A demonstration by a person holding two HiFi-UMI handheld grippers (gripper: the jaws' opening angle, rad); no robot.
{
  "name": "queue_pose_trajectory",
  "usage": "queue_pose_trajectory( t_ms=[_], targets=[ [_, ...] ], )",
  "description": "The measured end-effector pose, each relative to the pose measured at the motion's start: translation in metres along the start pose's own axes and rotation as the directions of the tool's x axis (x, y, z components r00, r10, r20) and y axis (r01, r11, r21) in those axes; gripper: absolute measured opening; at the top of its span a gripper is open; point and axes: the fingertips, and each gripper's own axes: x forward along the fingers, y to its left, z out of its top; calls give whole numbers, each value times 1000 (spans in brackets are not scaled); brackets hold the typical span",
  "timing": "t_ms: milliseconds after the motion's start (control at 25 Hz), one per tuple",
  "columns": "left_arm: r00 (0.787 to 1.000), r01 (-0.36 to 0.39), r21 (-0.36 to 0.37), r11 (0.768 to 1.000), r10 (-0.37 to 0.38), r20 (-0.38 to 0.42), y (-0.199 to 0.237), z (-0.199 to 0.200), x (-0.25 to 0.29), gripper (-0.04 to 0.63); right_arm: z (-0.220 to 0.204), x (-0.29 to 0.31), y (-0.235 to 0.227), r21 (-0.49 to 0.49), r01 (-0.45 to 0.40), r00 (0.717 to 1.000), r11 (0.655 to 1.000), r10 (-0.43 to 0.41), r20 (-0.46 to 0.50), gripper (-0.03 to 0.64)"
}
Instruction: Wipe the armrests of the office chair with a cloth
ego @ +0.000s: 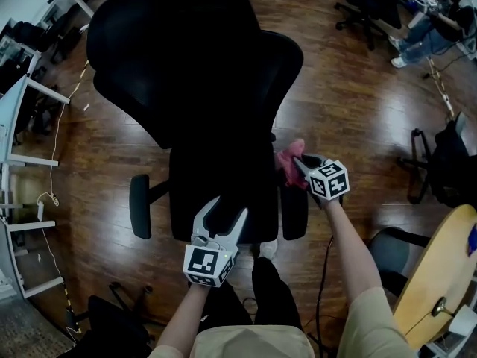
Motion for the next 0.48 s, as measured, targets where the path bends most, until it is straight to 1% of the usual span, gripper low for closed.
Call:
queue_pose_trajectory(
  t_ms=[40, 80, 160, 240, 360, 480],
  targets=[
    [1000, -1, -1, 1000, 1, -6, 1, -3, 1, 222, -8, 1, -7, -14, 37, 999, 999, -37, -28, 67],
    [1000, 0, -3, 1000, 0, -11, 1, -6, 3, 222, -18, -2, -12, -6, 66, 997, 998, -66, -35, 66],
    [1000, 8, -11, 1000, -8, -21, -4, -7, 6, 222, -37, -17, -18, 62, 91, 996, 994, -90, -16, 66],
    [999, 25, -17, 1000, -26, -21, -9, -8, 9, 222, -57, -37, -13, 95, 83, 996, 992, -82, -17, 64],
    [999, 44, -29, 999, -44, -14, -14, -7, 13, 222, -86, -67, 11, 72, 40, 998, 997, -37, -42, 66],
    [998, 57, -40, 998, -58, -20, -13, -11, 15, 222, -125, -95, 36, 100, 33, 996, 994, -24, -86, 66]
  ],
)
